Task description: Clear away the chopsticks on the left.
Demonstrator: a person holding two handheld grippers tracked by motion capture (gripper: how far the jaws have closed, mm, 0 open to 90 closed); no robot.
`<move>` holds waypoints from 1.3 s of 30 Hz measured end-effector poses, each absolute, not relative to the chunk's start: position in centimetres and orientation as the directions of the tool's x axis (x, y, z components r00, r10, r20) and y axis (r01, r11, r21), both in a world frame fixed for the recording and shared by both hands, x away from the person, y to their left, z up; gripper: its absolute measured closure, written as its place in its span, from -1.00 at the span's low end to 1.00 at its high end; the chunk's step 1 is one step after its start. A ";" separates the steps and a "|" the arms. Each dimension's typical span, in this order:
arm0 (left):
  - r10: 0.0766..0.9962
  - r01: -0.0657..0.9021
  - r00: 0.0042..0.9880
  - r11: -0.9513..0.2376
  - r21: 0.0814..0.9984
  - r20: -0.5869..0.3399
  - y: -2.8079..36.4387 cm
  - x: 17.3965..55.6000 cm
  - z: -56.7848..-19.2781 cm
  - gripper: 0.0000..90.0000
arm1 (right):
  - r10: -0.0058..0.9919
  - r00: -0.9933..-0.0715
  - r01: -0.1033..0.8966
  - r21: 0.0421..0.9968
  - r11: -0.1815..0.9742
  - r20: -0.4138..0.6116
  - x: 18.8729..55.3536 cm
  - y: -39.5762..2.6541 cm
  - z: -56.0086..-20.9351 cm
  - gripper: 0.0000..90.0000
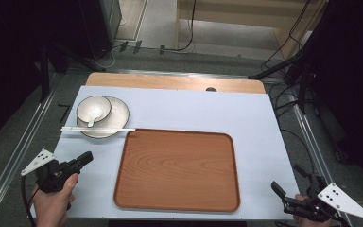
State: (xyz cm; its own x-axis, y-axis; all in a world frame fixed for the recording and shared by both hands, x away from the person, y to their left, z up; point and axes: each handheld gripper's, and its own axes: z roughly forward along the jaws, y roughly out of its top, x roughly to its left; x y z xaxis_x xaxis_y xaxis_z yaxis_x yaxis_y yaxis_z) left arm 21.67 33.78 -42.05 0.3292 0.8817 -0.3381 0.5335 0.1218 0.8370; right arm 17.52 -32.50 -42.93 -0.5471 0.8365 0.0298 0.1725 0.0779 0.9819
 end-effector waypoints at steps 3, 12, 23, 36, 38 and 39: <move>0.889 0.550 0.326 0.098 0.829 -0.321 33.2 23.1 -42.5 1.00 | 0.831 -0.555 0.167 0.981 0.095 0.014 17.6 -32.1 -42.9 -0.87; 0.907 0.578 0.314 0.052 0.814 -0.280 32.4 27.5 -42.5 1.00 | 0.825 -0.565 0.165 0.979 0.118 -0.004 17.7 -31.6 -43.2 -0.87; 0.940 0.622 0.276 -0.014 0.783 -0.203 30.2 32.1 -43.0 1.00 | 0.828 -0.561 0.173 0.978 0.118 -0.001 17.7 -31.8 -43.4 -0.87; 0.963 0.658 0.215 -0.018 0.753 -0.165 29.7 34.1 -44.2 1.00 | 0.827 -0.562 0.179 0.976 0.126 -0.004 17.7 -31.9 -43.6 -0.87; 0.963 0.660 0.212 -0.017 0.751 -0.165 29.6 34.2 -44.4 1.00 | 0.826 -0.563 0.181 0.975 0.126 -0.002 17.7 -31.9 -43.6 -0.87; 0.964 0.661 0.210 -0.015 0.750 -0.166 29.5 34.3 -44.4 1.00 | 0.825 -0.565 0.181 0.975 0.128 -0.003 17.7 -31.9 -43.6 -0.87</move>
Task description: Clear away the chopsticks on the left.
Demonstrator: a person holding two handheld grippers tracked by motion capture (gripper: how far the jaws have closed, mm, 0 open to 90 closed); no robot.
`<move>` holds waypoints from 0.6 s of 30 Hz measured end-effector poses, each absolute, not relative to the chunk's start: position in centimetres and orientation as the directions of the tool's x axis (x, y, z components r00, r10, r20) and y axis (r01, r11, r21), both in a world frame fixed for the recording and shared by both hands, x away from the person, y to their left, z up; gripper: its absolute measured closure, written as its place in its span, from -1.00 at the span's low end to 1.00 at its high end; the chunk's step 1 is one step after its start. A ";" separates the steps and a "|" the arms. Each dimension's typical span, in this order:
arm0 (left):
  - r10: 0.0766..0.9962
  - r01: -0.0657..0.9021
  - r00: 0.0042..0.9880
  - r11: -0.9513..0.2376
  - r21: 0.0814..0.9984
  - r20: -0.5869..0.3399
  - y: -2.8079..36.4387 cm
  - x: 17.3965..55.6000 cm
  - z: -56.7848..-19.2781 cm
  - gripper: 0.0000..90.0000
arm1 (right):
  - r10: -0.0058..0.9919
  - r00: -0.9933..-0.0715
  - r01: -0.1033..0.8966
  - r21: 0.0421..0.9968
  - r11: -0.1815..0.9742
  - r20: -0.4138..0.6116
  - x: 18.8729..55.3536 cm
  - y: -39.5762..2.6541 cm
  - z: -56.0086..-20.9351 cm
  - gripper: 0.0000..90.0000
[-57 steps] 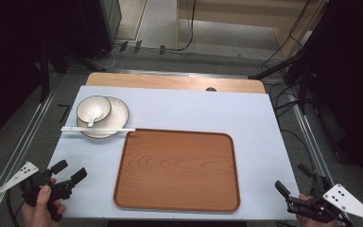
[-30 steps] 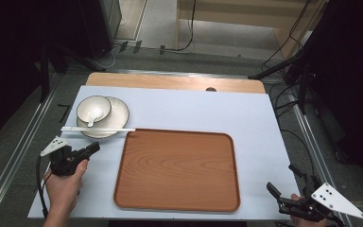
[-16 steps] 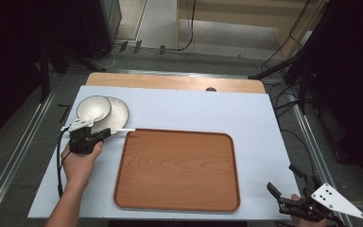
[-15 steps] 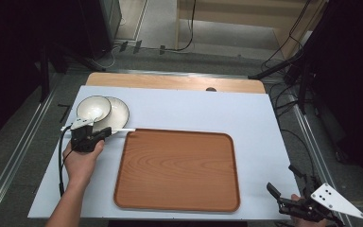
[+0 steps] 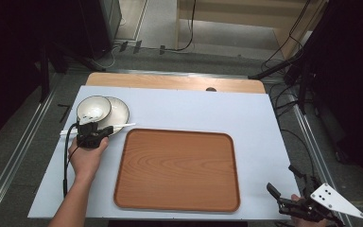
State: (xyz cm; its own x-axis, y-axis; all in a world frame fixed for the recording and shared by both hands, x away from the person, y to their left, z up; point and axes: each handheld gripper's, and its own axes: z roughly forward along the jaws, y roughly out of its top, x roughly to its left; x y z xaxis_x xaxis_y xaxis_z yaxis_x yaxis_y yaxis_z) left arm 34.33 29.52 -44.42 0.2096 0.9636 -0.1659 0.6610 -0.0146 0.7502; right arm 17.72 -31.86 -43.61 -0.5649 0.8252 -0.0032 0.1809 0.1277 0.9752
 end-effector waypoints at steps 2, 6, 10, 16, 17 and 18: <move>0.965 0.659 0.203 -0.010 0.752 -0.165 29.5 34.5 -44.5 1.00 | 0.823 -0.568 0.182 0.975 0.130 -0.003 17.8 -31.8 -43.7 -0.87; 0.967 0.661 0.196 -0.007 0.751 -0.163 29.5 35.0 -44.6 1.00 | 0.818 -0.574 0.184 0.973 0.141 -0.010 17.9 -31.6 -43.8 -0.87; 0.968 0.660 0.189 0.001 0.752 -0.167 29.5 35.4 -44.6 1.00 | 0.813 -0.582 0.187 0.970 0.153 -0.016 17.9 -31.4 -43.9 -0.87; 0.968 0.662 0.177 0.014 0.749 -0.175 29.5 35.7 -44.8 1.00 | 0.811 -0.585 0.189 0.969 0.156 -0.017 17.9 -31.3 -43.9 -0.87; 0.968 0.663 0.179 0.013 0.749 -0.175 29.5 35.7 -44.9 0.99 | 0.810 -0.586 0.190 0.969 0.157 -0.016 17.9 -31.3 -44.0 -0.87; 0.966 0.660 0.194 -0.002 0.751 -0.168 29.4 35.5 -44.8 0.95 | 0.810 -0.586 0.191 0.969 0.157 -0.015 17.9 -31.3 -44.0 -0.87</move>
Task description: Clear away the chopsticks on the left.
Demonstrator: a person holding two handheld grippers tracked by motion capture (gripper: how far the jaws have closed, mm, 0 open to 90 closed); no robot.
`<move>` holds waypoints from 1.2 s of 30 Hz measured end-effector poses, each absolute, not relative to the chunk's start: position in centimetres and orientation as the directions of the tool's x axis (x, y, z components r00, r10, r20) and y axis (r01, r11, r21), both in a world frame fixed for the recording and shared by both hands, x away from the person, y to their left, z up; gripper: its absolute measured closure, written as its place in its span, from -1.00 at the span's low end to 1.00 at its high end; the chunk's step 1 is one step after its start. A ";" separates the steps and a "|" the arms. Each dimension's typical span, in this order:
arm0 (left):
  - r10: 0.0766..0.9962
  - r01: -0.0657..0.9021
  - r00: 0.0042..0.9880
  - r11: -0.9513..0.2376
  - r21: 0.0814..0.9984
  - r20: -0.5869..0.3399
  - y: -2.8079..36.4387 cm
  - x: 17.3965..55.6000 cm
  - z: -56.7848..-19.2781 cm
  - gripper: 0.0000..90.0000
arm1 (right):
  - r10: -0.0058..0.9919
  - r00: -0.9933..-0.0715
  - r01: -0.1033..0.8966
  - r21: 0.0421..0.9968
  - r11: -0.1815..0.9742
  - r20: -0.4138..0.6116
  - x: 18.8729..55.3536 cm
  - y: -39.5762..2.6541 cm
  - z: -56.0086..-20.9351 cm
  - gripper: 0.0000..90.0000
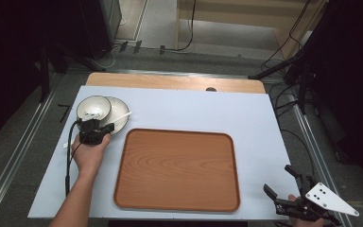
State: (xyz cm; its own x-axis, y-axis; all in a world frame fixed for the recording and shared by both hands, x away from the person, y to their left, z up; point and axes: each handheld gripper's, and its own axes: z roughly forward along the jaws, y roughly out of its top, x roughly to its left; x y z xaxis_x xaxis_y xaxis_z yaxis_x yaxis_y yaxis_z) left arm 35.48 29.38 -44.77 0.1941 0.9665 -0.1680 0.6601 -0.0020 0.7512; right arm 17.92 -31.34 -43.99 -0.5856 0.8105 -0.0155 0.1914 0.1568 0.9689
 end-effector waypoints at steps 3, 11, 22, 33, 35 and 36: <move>0.963 0.651 0.210 -0.009 0.759 -0.168 29.4 35.2 -44.4 0.91 | 0.809 -0.587 0.194 0.968 0.159 -0.015 17.9 -31.4 -44.0 -0.87; 0.946 0.610 0.263 -0.012 0.792 -0.188 30.9 32.6 -43.0 0.77 | 0.807 -0.590 0.190 0.967 0.168 -0.024 17.8 -31.5 -44.0 -0.87; 0.949 0.606 0.256 -0.011 0.795 -0.182 36.0 29.8 -41.7 0.75 | 0.804 -0.593 0.189 0.967 0.172 -0.027 17.8 -31.4 -44.0 -0.87; 0.960 0.652 0.237 -0.044 0.757 -0.148 38.0 29.9 -41.8 0.74 | 0.802 -0.597 0.195 0.964 0.183 -0.031 18.0 -31.1 -44.1 -0.87; 0.962 0.652 0.237 -0.053 0.756 -0.137 37.9 30.0 -41.9 0.72 | 0.802 -0.596 0.195 0.963 0.185 -0.033 18.0 -31.2 -44.1 -0.87; 0.963 0.652 0.236 -0.056 0.756 -0.132 37.9 30.1 -41.9 0.70 | 0.801 -0.598 0.196 0.963 0.187 -0.034 18.0 -31.2 -44.1 -0.87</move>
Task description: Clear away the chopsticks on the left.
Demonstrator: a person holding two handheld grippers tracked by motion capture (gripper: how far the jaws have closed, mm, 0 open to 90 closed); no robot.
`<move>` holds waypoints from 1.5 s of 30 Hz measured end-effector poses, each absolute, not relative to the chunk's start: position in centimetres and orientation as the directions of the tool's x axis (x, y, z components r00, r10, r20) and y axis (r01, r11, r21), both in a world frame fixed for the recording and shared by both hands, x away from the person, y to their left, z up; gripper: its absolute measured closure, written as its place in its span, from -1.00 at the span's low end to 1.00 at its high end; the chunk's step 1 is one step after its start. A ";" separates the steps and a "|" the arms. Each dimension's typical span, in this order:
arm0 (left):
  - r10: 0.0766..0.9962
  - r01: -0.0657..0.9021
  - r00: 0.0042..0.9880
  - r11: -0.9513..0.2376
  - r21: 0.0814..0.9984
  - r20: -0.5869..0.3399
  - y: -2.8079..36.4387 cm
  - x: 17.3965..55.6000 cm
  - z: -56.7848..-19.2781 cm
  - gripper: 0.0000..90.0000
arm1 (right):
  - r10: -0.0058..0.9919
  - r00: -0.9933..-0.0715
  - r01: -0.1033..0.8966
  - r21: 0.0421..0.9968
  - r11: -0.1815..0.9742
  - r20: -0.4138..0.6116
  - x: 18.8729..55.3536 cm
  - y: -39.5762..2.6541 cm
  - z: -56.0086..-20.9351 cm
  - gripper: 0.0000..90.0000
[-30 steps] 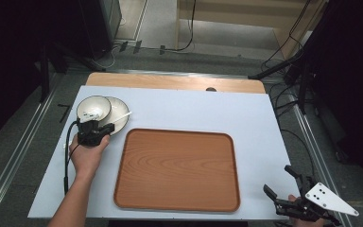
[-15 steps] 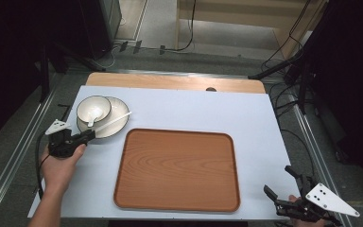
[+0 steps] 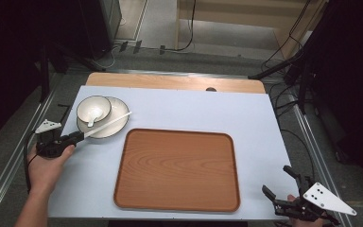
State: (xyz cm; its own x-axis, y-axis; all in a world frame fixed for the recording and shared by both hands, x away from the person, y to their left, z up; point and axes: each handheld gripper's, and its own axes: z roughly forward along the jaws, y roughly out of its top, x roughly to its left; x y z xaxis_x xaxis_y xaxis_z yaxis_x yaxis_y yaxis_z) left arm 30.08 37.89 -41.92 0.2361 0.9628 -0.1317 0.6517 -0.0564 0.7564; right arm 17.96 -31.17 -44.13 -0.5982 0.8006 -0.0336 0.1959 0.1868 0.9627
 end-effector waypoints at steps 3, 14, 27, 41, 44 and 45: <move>0.966 0.654 0.226 -0.055 0.755 -0.125 37.9 30.3 -42.1 0.69 | 0.800 -0.599 0.197 0.962 0.189 -0.035 17.9 -31.2 -44.1 -0.87; 0.963 0.670 0.249 -0.094 0.736 -0.104 37.5 30.8 -42.5 0.67 | 0.800 -0.599 0.198 0.962 0.190 -0.035 18.0 -31.2 -44.2 -0.87; 0.958 0.677 0.274 -0.130 0.725 -0.084 36.4 31.1 -42.8 0.65 | 0.801 -0.598 0.200 0.961 0.190 -0.034 18.0 -31.2 -44.2 -0.87; 0.950 0.673 0.303 -0.158 0.722 -0.074 35.0 31.8 -42.8 0.62 | 0.800 -0.599 0.198 0.961 0.194 -0.038 18.0 -31.3 -44.2 -0.87; 0.950 0.675 0.303 -0.156 0.721 -0.078 34.7 32.0 -42.8 0.61 | 0.801 -0.598 0.201 0.960 0.193 -0.035 18.0 -31.3 -44.2 -0.87; 0.948 0.676 0.307 -0.158 0.720 -0.081 34.7 32.1 -42.8 0.61 | 0.800 -0.598 0.199 0.961 0.193 -0.037 18.0 -31.3 -44.2 -0.87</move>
